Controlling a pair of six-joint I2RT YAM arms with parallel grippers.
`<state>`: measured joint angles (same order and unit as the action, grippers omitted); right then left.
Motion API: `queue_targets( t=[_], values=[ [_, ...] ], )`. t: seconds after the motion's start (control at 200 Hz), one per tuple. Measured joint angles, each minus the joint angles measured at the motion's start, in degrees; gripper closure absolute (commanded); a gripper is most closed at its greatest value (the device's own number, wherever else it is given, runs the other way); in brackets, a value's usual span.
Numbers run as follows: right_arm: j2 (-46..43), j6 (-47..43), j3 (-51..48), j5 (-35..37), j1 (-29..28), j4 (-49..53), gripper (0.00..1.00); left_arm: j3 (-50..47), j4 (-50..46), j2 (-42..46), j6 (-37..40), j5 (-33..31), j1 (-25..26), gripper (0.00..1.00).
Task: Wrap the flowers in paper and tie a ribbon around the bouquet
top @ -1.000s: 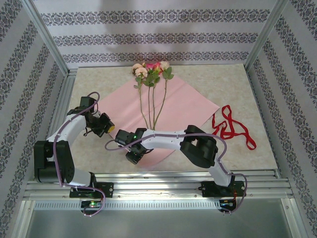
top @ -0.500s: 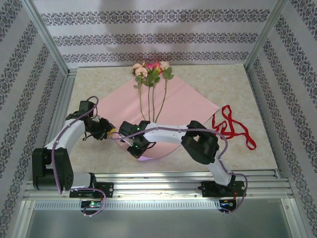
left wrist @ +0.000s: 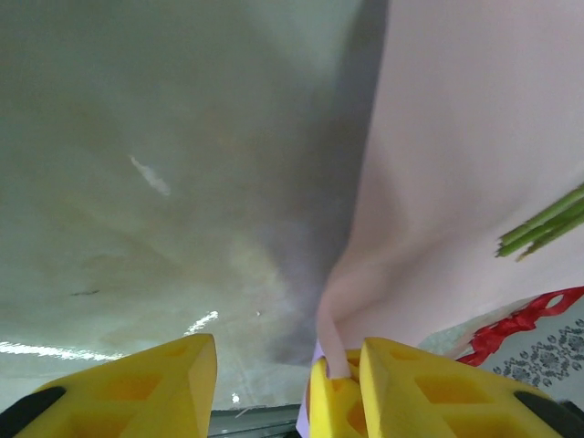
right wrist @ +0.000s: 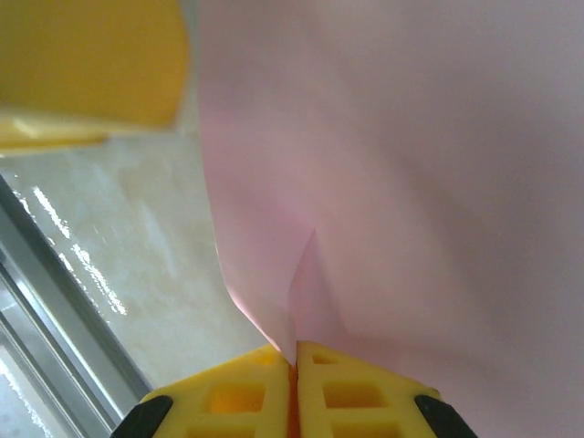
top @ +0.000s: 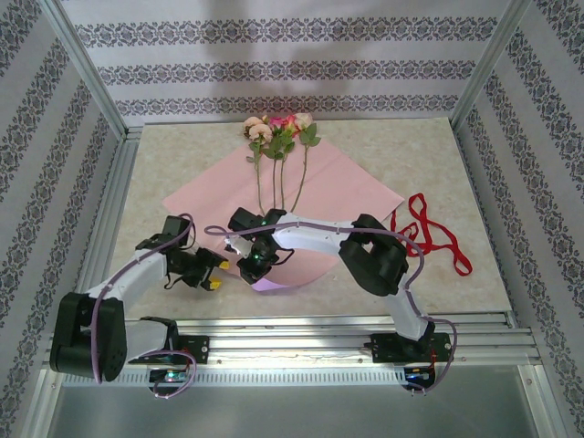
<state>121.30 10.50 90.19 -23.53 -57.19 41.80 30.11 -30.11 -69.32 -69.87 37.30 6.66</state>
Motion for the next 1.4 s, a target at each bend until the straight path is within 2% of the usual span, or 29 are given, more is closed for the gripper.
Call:
queue_targets(
  t=[0.23, 0.31, 0.47, 0.57, 0.649, 0.754, 1.009, 1.259, 1.399],
  values=[
    [-1.66, -0.02, -0.48, -0.83, 0.09, -0.04, 0.89, -0.48, 6.80, -4.02, -4.61, -0.63, 3.50, 0.57],
    [-1.90, -0.02, -0.68, -1.22, 0.09, -0.33, 0.89, -0.48, 9.35, -5.79, -5.68, -1.05, 3.82, 0.62],
    [-2.12, -0.20, -1.25, -1.44, 0.09, -0.48, 0.88, -0.48, 13.73, -9.01, -7.56, -1.46, 4.68, 0.86],
    [-2.36, -0.44, -1.79, -1.42, 0.42, -0.55, 0.69, -0.48, 14.71, -9.40, -8.04, -1.51, 5.03, 1.00],
    [-3.45, -1.01, -3.19, -1.40, 0.87, -1.16, 0.51, -0.48, 14.91, -9.51, -8.00, -1.70, 5.03, 1.00],
    [-7.61, -1.84, -7.30, -1.40, 3.41, -2.54, 0.41, -0.48, 14.95, -10.23, -8.00, -1.68, 5.03, 1.00],
    [-22.03, -7.21, -18.47, -1.88, 13.97, -6.36, 0.39, -0.09, 15.02, -10.73, -9.46, -1.49, 5.03, 1.00],
    [-29.59, -12.35, -30.77, -1.86, 16.94, -14.95, 0.40, 1.03, 15.28, -12.35, -14.69, -0.59, 4.98, 1.00],
    [-34.95, -14.53, -36.98, -2.05, 19.34, -23.39, 0.39, 1.03, 19.37, -12.48, -20.39, 0.24, 4.92, 1.00]
  ],
)
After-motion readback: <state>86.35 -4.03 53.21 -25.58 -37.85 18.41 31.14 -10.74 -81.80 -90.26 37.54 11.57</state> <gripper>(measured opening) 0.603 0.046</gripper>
